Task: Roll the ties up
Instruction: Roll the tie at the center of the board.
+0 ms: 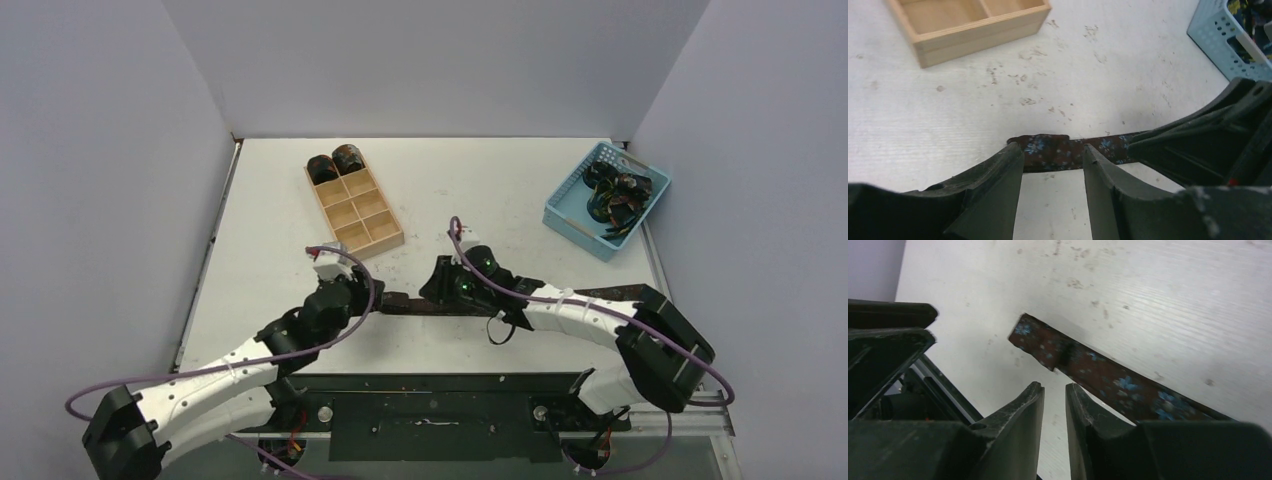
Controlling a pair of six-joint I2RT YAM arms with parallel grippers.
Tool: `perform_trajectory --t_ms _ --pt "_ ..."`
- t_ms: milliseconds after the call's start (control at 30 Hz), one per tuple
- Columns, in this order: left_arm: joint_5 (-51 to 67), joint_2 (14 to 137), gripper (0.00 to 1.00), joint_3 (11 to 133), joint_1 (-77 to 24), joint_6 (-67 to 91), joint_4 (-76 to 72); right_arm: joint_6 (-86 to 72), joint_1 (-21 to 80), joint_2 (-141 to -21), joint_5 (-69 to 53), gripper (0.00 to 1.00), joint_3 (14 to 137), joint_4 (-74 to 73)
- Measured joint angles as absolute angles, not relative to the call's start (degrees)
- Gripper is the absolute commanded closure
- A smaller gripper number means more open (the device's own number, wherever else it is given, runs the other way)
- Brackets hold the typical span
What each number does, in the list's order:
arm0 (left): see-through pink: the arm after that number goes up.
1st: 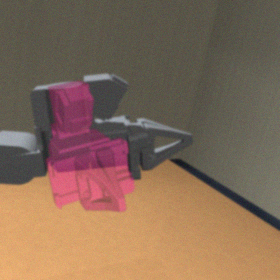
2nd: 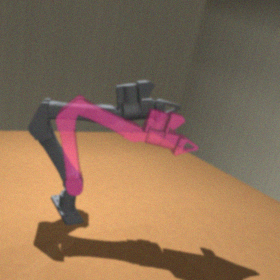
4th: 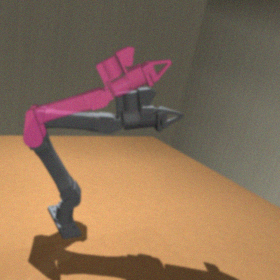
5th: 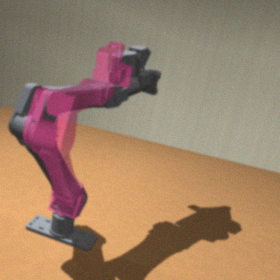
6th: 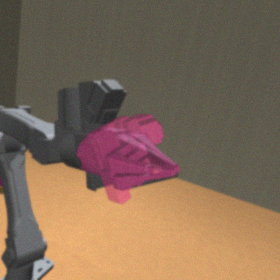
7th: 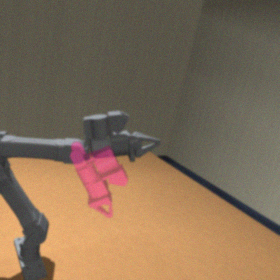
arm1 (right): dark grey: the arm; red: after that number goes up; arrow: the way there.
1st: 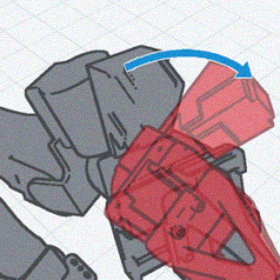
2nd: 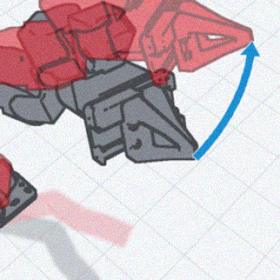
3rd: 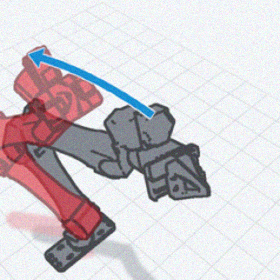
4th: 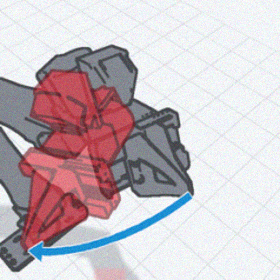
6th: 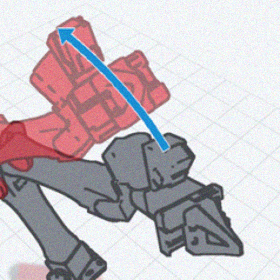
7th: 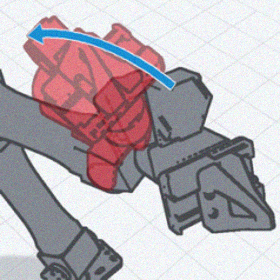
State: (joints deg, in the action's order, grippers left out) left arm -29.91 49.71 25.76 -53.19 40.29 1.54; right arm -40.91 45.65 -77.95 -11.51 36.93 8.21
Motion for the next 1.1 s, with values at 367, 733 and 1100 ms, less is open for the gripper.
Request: perform_trajectory --t_ms 367,733,1100 --pt "-11.25 41.69 0.21 10.09 -32.53 50.28 -6.15 -43.62 52.18 -94.54 -14.46 0.86 48.25 13.87" --pt "-8.71 37.45 0.04 3.22 -29.82 58.24 -14.31 -44.91 51.20 -100.51 -14.44 0.89 48.10 15.07" --pt "0.40 52.49 0.12 5.06 -28.14 58.41 -21.34 -45.98 49.80 -101.01 -14.48 0.89 44.53 18.55"
